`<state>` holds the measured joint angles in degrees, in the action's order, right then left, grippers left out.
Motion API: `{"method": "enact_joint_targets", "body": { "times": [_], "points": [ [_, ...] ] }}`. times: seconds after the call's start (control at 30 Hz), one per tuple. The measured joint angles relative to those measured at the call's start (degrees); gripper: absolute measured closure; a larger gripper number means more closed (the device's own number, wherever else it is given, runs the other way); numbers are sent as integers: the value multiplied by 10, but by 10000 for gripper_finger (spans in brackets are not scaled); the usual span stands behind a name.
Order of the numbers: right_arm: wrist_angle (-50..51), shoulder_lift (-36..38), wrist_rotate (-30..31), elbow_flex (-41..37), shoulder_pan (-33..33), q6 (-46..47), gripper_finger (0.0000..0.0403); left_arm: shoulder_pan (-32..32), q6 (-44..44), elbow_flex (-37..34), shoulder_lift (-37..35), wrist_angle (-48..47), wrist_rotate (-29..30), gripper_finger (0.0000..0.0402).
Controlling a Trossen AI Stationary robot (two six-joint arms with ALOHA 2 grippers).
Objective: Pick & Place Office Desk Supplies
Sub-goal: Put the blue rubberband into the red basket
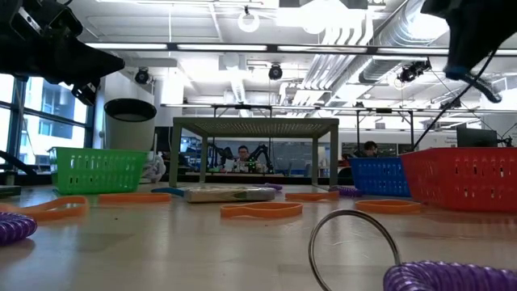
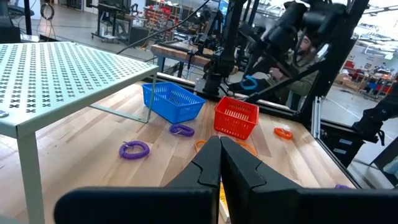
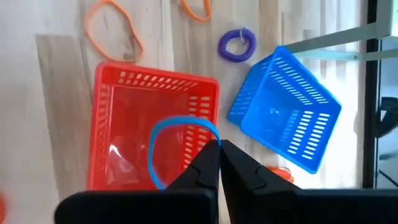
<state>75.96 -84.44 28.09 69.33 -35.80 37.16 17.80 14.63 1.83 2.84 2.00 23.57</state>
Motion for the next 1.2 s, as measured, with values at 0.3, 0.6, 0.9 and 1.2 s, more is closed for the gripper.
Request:
{"method": "enact_joint_targets", "body": {
  "times": [0.3, 0.6, 0.9, 1.2],
  "points": [
    [-112, 129, 19, -80, -17, -25, 400, 0, 0, 0, 0, -1, 0, 401],
    [-216, 182, 0, -207, -15, -9, 400, 0, 2, 0, 0, -2, 0, 401],
    [-255, 173, -56, -225, 10, 2, 400, 0, 3, 0, 0, -2, 0, 401],
    [-269, 171, -104, -225, 42, 7, 399, 0, 13, 0, 0, -4, -42, 401]
  ]
}}
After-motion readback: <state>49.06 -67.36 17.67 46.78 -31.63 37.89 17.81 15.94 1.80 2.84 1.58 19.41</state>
